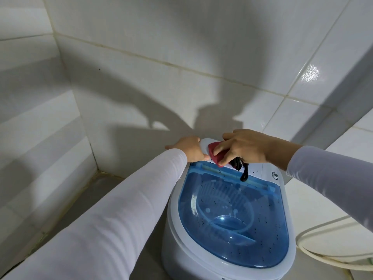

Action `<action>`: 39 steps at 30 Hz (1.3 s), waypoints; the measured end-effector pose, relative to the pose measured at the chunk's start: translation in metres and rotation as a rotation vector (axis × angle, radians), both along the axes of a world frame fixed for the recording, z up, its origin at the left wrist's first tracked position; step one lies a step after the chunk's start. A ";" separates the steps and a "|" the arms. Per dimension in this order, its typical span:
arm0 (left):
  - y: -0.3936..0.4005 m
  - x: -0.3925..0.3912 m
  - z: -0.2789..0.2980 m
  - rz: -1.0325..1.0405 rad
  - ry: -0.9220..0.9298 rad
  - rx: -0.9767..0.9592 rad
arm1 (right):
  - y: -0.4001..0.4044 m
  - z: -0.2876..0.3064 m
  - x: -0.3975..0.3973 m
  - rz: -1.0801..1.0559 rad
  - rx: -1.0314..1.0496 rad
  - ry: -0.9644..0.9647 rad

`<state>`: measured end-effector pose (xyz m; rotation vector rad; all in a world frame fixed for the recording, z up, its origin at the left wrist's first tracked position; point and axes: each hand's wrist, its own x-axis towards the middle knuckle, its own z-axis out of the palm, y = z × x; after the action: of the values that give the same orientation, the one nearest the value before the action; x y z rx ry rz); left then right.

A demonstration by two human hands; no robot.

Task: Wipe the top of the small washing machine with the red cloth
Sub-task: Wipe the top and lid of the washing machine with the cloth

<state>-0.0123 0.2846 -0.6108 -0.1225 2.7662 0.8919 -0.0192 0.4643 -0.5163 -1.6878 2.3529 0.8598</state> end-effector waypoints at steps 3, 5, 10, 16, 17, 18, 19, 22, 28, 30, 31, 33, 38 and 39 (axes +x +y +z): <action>0.001 0.001 0.001 -0.004 0.005 0.007 | -0.003 0.001 -0.003 -0.023 0.033 0.021; 0.001 0.001 0.002 -0.001 0.003 0.009 | -0.005 0.003 -0.005 -0.042 0.053 0.037; 0.001 0.003 0.003 -0.002 -0.011 0.009 | -0.005 0.004 -0.010 -0.102 0.027 0.053; 0.001 0.005 0.005 0.003 0.004 -0.009 | -0.004 0.009 -0.011 -0.218 -0.007 0.074; 0.002 0.005 0.005 0.004 0.004 -0.009 | -0.004 0.009 -0.011 -0.230 -0.018 0.072; 0.002 0.005 0.006 0.004 0.004 -0.010 | -0.003 0.010 -0.012 -0.241 -0.025 0.075; 0.002 0.006 0.006 0.003 0.003 -0.011 | -0.003 0.010 -0.013 -0.254 -0.027 0.080; 0.002 0.007 0.007 0.004 -0.001 -0.009 | 0.000 0.010 -0.018 -0.282 -0.032 0.108; 0.002 0.008 0.010 0.002 -0.008 -0.026 | 0.007 0.003 -0.032 -0.383 -0.091 0.082; 0.002 0.008 0.010 -0.004 -0.006 -0.029 | 0.005 0.002 -0.033 -0.416 -0.091 0.074; 0.002 0.008 0.009 -0.006 -0.006 -0.028 | 0.005 0.003 -0.033 -0.431 -0.091 0.072; 0.001 0.008 0.008 -0.008 -0.003 -0.022 | 0.006 0.003 -0.031 -0.461 -0.100 0.055; 0.002 0.009 0.010 0.000 -0.006 -0.010 | 0.019 -0.001 -0.032 -0.547 -0.127 0.024; 0.002 0.009 0.010 0.002 -0.009 -0.010 | 0.022 0.000 -0.031 -0.558 -0.121 0.022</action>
<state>-0.0035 0.2863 -0.6008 -0.1304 2.7630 0.8752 -0.0506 0.4864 -0.5168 -0.9540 2.7201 0.6393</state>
